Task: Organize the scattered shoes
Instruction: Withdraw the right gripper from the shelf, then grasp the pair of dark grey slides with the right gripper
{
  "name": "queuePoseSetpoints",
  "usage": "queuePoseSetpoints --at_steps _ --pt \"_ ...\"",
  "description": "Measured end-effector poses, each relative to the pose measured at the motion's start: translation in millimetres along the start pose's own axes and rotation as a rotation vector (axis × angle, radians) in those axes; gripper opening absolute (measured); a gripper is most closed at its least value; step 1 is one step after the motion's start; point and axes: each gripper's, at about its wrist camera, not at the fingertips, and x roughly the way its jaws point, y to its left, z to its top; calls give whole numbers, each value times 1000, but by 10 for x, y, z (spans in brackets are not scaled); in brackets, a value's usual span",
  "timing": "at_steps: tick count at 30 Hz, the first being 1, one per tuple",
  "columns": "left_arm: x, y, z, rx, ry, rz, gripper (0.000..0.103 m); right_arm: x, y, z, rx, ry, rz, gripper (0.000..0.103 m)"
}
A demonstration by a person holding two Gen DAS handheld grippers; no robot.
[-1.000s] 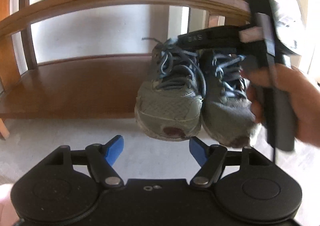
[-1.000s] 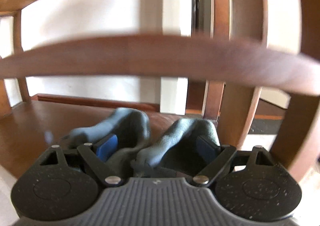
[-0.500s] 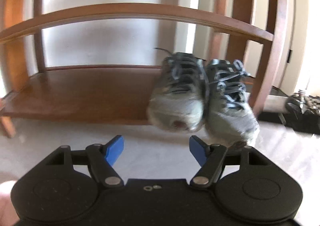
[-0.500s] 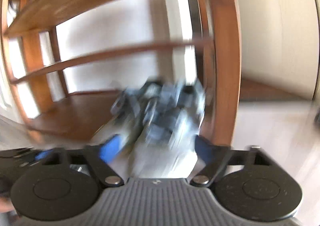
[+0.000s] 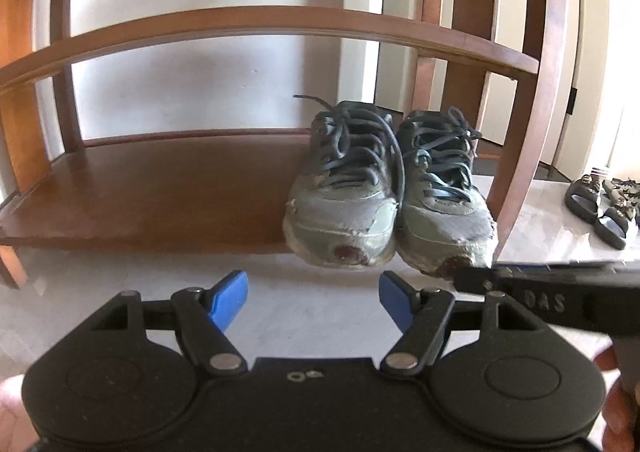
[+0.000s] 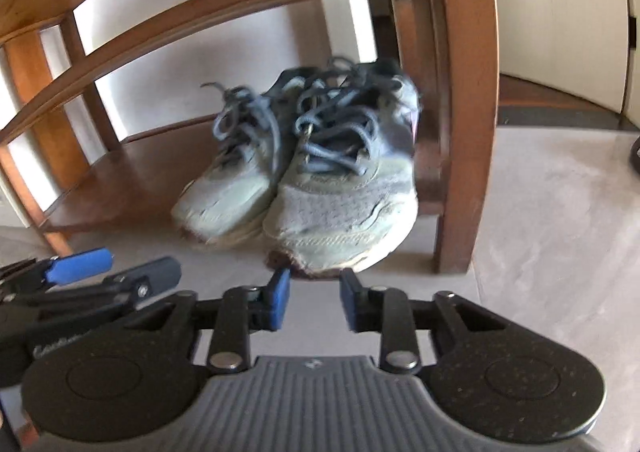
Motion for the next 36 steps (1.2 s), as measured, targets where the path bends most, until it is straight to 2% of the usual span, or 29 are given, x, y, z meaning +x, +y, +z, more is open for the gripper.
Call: queuePoseSetpoints --at_steps 4,9,13,16,19,23,27,31,36 --pt "107 -71 100 40 -5 -39 72 58 -71 137 -13 -8 -48 44" --pt "232 -130 162 -2 13 -103 70 63 -169 256 8 -28 -95 47" --pt "198 -164 123 -60 8 -85 70 -13 -234 272 20 -30 -114 49" --pt "88 -195 14 -99 -3 -77 70 -159 -264 176 12 -28 -93 50" --pt "112 -274 -39 -59 -2 -98 70 -289 -293 51 8 -22 -94 50" --pt "272 -250 38 -67 16 -139 70 -343 -410 -92 86 6 -94 50" --pt "453 -215 164 -94 18 -193 70 -436 -406 -148 88 -1 -120 51" --pt "609 -275 276 -62 45 -225 70 -535 -416 -216 92 2 -132 55" --pt "397 -59 107 -116 42 -214 72 -610 -330 -382 -21 71 -76 55"
